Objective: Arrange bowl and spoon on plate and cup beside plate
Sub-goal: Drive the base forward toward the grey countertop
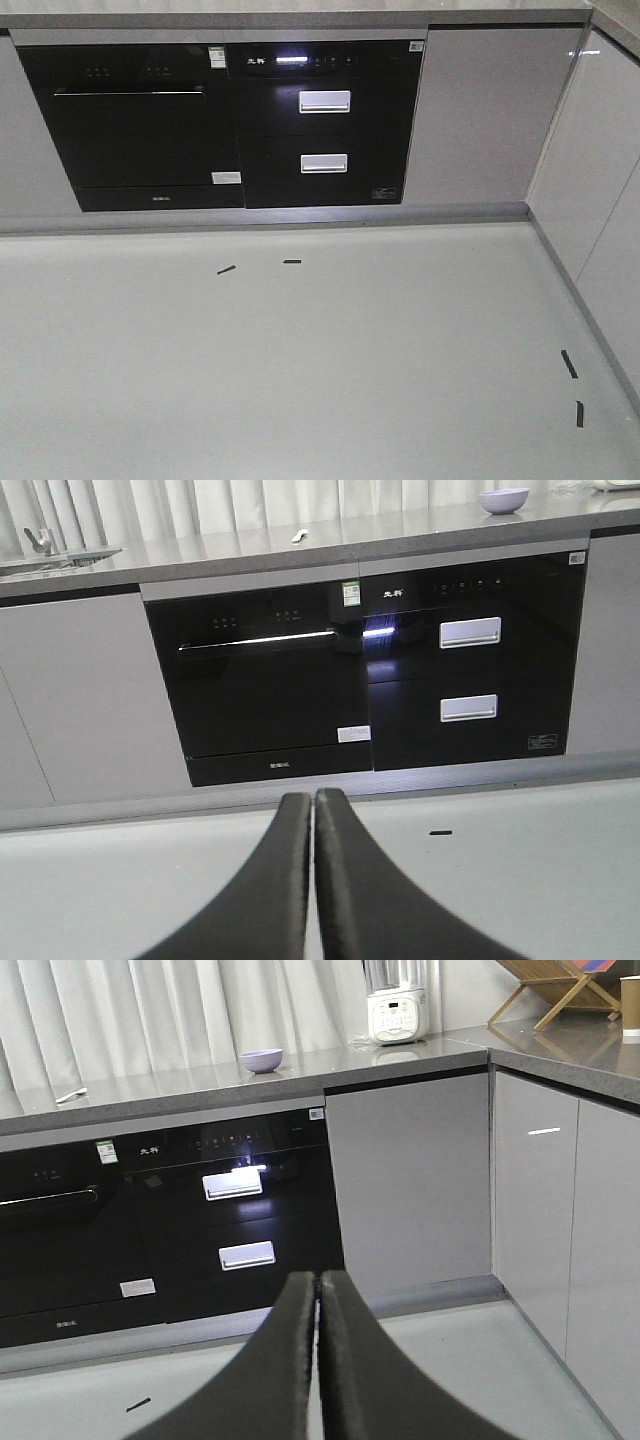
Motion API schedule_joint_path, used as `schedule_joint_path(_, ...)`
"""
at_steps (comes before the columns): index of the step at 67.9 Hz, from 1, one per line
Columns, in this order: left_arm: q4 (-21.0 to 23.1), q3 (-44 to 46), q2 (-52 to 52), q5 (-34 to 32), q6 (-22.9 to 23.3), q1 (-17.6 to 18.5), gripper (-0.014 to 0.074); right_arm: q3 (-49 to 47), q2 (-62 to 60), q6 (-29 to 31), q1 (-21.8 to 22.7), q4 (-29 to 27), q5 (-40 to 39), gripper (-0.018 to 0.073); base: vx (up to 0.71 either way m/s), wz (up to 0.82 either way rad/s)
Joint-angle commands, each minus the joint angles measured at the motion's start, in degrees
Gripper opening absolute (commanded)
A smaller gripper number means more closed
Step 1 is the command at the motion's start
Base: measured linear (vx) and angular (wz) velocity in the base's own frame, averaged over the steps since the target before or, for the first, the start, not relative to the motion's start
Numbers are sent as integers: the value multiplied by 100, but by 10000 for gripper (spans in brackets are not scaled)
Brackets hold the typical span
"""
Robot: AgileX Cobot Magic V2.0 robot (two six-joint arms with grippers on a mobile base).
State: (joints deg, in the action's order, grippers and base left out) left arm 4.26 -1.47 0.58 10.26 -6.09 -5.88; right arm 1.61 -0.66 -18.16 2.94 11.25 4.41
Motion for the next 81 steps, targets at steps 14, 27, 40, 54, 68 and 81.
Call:
schedule_joint_path(14,49,43,86,-445,22,-8,-6,21,-45,37,31,58,-441,-3,4,3)
schedule_joint_path(27,49,43,86,-445,22,-8,-6,21,-45,37,31,58,-441,-3,5,0)
schedule_joint_path(40,49,43,86,-445,22,-8,-6,21,-45,37,31,58,-441,-3,6,-4)
schedule_joint_path(54,49,43,86,-445,22,-8,-6,21,-45,37,31,58,-441,-3,8,-2)
schedule_joint_path(68,49,43,86,-445,22,-8,-6,21,-45,37,31,58,-441,-3,10,0)
schedule_joint_path(81,49,43,86,-445,22,-8,-6,21,-45,37,31,58,-441,-3,11,-1)
